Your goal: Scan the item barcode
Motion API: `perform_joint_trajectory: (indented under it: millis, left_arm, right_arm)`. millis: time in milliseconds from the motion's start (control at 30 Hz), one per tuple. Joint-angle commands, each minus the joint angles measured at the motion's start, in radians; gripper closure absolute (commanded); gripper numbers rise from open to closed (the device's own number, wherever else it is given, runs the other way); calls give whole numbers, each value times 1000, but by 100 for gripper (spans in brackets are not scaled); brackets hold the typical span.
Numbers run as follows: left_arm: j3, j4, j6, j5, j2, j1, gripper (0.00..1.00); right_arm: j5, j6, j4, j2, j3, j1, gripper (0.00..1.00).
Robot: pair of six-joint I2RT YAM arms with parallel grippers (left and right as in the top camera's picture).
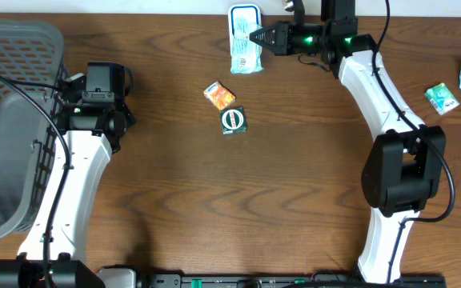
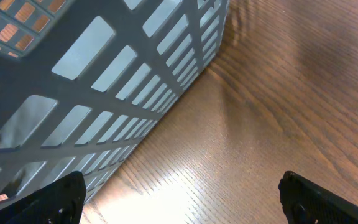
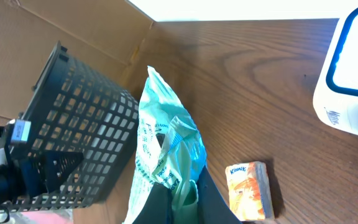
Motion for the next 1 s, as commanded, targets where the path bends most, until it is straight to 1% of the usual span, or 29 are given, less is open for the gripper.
perform_joint_trajectory:
  millis: [0, 100, 200, 267, 333, 467, 633, 700, 733, 833, 967]
  left_arm:
    - [-3, -3, 13, -24, 5, 4, 2]
    - [-3, -3, 13, -24, 5, 4, 2]
    - [-3, -3, 13, -23, 5, 4, 2]
    - [-3, -3, 13, -24, 5, 4, 2]
    - [-3, -3, 13, -24, 5, 4, 2]
    - [-3, -3, 13, -24, 5, 4, 2]
    - [-3, -3, 13, -23, 5, 4, 2]
    - [-3, -3, 13, -24, 5, 4, 2]
    - [-3, -3, 13, -24, 5, 4, 2]
    - [-3, -3, 13, -24, 5, 4, 2]
    - [-3, -3, 13, -24, 5, 4, 2]
  right_arm:
    - [-19, 16, 1, -10, 4, 11, 99]
    - [78, 16, -57, -10, 4, 13, 99]
    - [370, -8, -194, -10, 4, 29, 99]
    - [643, -50, -306, -10, 4, 53, 99]
    - [868, -92, -393, -10, 4, 80, 99]
    - [1258, -142, -505, -10, 4, 151, 99]
    - [1688, -172, -574, -10, -1, 261, 99]
    - [1799, -177, -599, 5, -20, 303, 99]
    - [1820, -180, -606, 13, -29, 312, 99]
    - [1831, -178, -615, 43, -66, 324, 99]
    - [1805, -141, -619, 79, -121, 333, 99]
